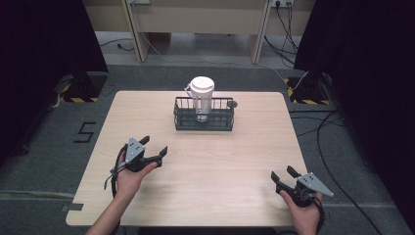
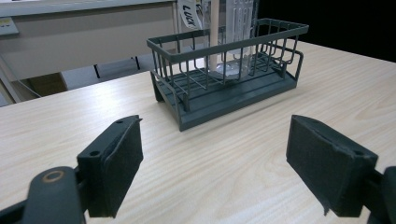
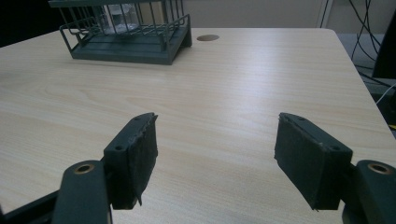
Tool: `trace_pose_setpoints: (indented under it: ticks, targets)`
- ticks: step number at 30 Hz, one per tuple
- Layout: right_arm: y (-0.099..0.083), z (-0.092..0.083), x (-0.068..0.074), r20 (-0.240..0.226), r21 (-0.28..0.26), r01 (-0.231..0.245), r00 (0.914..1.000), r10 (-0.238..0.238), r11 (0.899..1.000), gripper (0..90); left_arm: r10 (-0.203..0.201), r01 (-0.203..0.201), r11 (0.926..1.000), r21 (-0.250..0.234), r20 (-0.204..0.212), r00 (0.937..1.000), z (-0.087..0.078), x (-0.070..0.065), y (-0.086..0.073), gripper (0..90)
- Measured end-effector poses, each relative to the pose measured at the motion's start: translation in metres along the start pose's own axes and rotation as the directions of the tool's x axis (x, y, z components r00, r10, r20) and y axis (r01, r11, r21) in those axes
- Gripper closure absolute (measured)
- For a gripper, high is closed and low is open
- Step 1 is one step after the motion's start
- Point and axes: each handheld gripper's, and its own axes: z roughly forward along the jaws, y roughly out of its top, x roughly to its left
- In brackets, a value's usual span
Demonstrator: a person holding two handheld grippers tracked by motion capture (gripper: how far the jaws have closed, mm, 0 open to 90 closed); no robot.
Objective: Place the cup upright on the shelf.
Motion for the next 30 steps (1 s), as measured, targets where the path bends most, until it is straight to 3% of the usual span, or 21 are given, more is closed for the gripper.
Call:
trace_pose_setpoints:
  ticks: [11, 30]
  targets:
    - [0.0, 0.0, 0.0, 0.002, -0.003, 0.007, 1.0, -0.007, 1.0, 30.6, -0.007, 0.007, 1.0, 0.001, -0.006, 1.0, -0.018, 0.003, -0.008, 17.9]
    - [0.0, 0.0, 0.0, 0.004, 0.002, 0.012, 0.9999, -0.012, 1.0, 30.7, -0.034, 0.035, 0.9992, 0.018, -0.053, 0.998, -0.053, 0.018, -0.028, 18.2]
